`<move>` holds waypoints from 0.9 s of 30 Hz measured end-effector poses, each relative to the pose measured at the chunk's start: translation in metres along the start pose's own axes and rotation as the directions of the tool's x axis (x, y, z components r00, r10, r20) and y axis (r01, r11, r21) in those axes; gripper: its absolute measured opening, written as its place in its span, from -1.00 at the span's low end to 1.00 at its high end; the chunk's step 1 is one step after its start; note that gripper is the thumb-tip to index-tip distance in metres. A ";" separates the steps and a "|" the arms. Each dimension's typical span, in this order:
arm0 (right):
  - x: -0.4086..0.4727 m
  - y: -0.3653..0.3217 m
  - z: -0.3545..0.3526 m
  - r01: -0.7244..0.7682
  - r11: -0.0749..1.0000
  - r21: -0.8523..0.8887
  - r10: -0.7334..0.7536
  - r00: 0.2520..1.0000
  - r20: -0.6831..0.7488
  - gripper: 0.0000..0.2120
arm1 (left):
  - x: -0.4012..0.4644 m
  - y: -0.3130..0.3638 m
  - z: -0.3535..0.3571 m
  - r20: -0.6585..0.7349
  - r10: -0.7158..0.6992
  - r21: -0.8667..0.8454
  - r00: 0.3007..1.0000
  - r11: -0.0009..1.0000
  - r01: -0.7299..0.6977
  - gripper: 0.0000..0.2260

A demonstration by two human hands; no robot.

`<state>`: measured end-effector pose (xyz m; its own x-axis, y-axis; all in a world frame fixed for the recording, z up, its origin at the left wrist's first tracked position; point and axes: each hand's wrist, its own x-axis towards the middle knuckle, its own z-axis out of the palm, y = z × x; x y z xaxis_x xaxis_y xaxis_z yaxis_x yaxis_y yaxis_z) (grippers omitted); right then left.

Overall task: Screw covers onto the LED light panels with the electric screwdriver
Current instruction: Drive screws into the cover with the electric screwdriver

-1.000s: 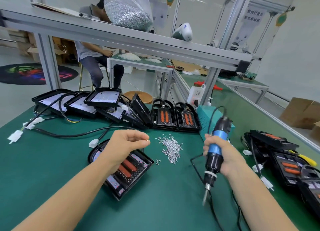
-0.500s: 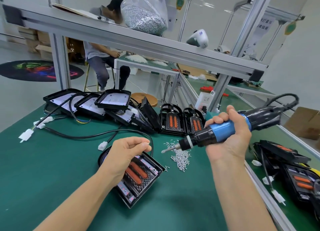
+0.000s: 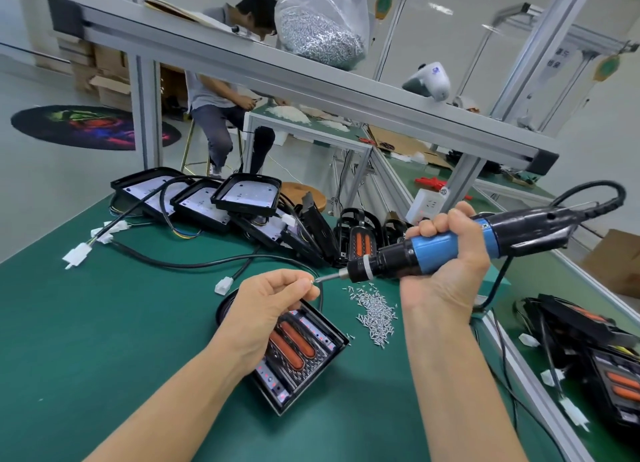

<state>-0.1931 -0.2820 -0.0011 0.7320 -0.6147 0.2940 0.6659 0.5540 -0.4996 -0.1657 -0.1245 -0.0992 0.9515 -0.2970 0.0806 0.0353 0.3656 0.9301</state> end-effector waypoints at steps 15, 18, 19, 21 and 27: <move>-0.004 0.000 0.001 -0.014 1.000 0.010 0.014 1.000 0.007 -0.81 | -0.002 -0.002 0.003 -0.031 0.004 0.007 1.000 1.000 -0.003 -0.84; -0.004 0.001 -0.001 0.000 1.000 0.004 0.000 1.000 -0.004 -0.82 | -0.001 -0.003 0.004 -0.038 0.017 -0.018 0.999 1.000 -0.018 -0.83; -0.004 0.002 -0.001 0.006 1.000 0.004 -0.006 1.000 -0.005 -0.83 | -0.001 -0.003 0.005 -0.048 0.028 -0.022 0.998 0.999 -0.029 -0.83; -0.004 0.003 -0.001 0.010 1.000 0.009 -0.010 1.000 -0.009 -0.85 | -0.002 -0.004 0.007 -0.072 0.056 -0.014 0.996 0.998 -0.057 -0.87; -0.003 0.007 -0.002 0.037 0.999 0.006 -0.037 0.999 -0.007 -0.81 | 0.000 -0.007 0.011 -0.118 0.108 0.030 0.987 0.994 -0.105 -0.89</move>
<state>-0.1912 -0.2776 -0.0072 0.7060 -0.6386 0.3063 0.6931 0.5343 -0.4839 -0.1691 -0.1363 -0.1016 0.9792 -0.1493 0.1378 -0.0743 0.3682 0.9268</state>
